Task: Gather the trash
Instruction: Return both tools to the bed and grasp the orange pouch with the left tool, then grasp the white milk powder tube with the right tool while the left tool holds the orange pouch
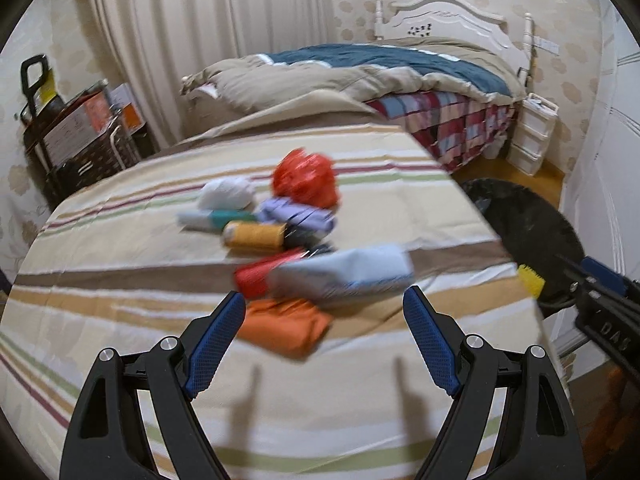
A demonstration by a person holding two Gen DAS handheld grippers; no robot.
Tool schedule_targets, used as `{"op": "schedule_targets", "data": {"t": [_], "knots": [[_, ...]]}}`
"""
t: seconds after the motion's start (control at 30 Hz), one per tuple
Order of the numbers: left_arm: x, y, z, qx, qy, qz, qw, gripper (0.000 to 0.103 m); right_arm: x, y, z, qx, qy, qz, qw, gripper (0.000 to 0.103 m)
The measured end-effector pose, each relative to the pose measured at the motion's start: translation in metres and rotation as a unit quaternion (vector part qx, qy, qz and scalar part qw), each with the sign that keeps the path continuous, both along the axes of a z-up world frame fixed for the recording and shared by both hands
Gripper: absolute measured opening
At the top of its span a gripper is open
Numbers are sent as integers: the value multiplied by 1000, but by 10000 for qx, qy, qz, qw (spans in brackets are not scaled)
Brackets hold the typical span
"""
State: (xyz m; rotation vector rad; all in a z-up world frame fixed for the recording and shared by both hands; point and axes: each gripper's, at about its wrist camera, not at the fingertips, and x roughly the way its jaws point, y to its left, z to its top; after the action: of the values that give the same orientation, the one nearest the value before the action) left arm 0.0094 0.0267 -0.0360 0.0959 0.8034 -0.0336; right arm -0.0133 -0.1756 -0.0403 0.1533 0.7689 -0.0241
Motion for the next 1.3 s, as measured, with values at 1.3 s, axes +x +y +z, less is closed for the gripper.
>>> {"op": "schedule_targets", "data": {"t": [1.3], "knots": [[-1,101,-15,-154,326,420,9985,64,95,97,-13,-350,629,959,9928,67]]}}
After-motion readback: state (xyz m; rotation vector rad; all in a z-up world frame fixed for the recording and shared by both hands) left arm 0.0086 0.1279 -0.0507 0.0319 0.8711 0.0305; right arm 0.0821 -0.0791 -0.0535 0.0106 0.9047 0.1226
